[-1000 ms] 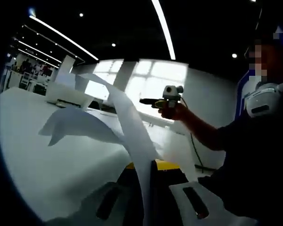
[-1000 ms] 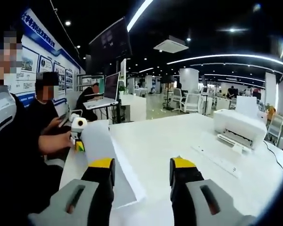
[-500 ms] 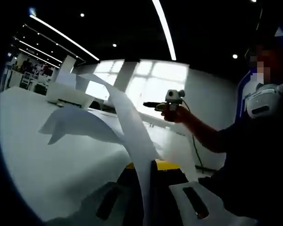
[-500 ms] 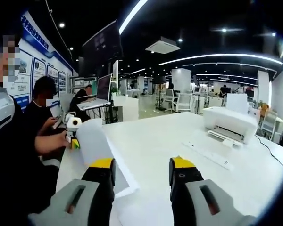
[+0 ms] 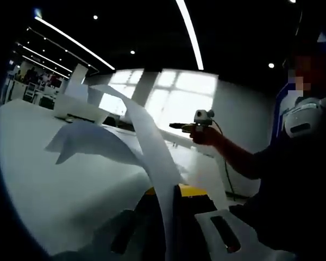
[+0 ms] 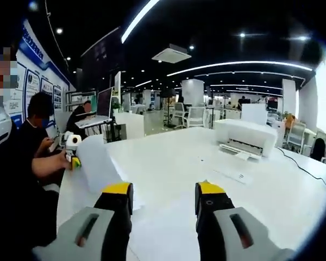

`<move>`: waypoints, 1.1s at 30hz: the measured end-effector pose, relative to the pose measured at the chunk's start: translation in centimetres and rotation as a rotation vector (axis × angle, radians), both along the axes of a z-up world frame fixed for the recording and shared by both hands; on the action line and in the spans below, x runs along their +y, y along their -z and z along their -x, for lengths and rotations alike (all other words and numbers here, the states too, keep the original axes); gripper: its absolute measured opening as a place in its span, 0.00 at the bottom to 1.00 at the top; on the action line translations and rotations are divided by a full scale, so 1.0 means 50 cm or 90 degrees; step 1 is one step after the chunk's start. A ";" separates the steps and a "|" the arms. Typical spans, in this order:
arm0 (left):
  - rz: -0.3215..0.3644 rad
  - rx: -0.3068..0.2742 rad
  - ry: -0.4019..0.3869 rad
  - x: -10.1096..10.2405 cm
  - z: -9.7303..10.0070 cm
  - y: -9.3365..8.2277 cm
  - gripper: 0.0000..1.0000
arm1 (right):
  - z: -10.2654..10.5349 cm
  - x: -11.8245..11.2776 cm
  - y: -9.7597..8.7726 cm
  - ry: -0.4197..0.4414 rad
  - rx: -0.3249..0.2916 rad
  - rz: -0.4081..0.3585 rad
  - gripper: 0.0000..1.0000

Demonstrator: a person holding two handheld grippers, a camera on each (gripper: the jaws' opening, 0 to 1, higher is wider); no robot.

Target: Organize the stack of printing papers by aligning and flattening the scattered papers on the table

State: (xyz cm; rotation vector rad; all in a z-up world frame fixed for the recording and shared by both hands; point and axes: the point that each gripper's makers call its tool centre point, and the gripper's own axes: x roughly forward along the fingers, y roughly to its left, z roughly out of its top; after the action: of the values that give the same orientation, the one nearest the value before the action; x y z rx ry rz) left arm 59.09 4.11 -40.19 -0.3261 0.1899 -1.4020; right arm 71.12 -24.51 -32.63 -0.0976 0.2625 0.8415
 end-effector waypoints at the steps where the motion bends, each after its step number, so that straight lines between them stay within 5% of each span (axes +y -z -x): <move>1: 0.000 0.000 0.000 0.000 0.000 0.000 0.06 | -0.001 -0.004 0.001 0.003 0.000 0.000 0.41; 33: -0.002 0.005 -0.002 0.004 -0.006 0.005 0.06 | -0.078 -0.106 0.042 0.121 0.035 0.036 0.41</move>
State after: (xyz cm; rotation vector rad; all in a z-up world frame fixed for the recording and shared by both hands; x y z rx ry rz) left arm 59.37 4.33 -40.43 -0.3287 0.1985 -1.3977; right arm 75.00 -29.81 -34.74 -0.1008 0.3422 0.6490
